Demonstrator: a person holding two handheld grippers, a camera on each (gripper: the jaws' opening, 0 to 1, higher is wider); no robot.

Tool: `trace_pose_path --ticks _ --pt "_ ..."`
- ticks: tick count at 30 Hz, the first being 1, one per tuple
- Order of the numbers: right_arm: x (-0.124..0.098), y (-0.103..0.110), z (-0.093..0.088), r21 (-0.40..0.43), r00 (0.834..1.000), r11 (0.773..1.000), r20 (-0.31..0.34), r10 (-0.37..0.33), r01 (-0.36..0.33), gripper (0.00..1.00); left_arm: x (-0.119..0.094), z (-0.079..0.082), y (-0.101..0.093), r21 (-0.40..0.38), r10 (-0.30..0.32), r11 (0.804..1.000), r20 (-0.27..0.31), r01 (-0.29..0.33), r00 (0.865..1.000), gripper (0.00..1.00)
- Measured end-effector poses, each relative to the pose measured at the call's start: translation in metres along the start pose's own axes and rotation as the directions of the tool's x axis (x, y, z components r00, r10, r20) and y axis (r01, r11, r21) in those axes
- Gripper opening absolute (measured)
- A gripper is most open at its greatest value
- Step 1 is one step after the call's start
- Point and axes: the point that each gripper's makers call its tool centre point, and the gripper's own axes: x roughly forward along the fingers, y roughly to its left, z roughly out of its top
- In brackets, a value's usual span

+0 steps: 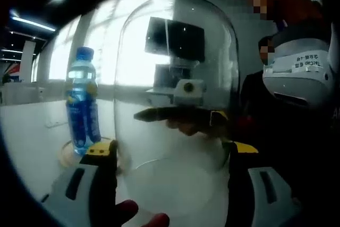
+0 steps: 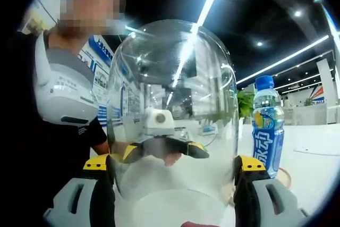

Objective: Open the cover put in the Mizone put the cover back on

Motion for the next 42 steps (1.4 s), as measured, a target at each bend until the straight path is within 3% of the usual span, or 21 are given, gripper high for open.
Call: trace_pose_path --ticks 24,29,42 --pt "-0.0006 -0.0008 -0.0002 0.007 1.0 1.0 0.004 -0.003 0.003 0.88 0.0021 -0.0007 -0.0009 0.006 0.004 1.0 0.015 -0.004 1.0 0.74" --pt "-0.0001 -0.0022 -0.0054 0.06 1.0 0.998 -0.019 -0.003 0.004 0.89 0.0023 -0.0009 -0.001 0.008 0.005 1.0 0.014 -0.005 1.0 0.74" --pt "0.0011 -0.0022 -0.007 0.073 0.999 0.997 -0.047 0.003 0.0 0.89 0.0037 0.0005 -0.0009 -0.003 0.005 1.0 0.01 -0.005 1.0 0.75"
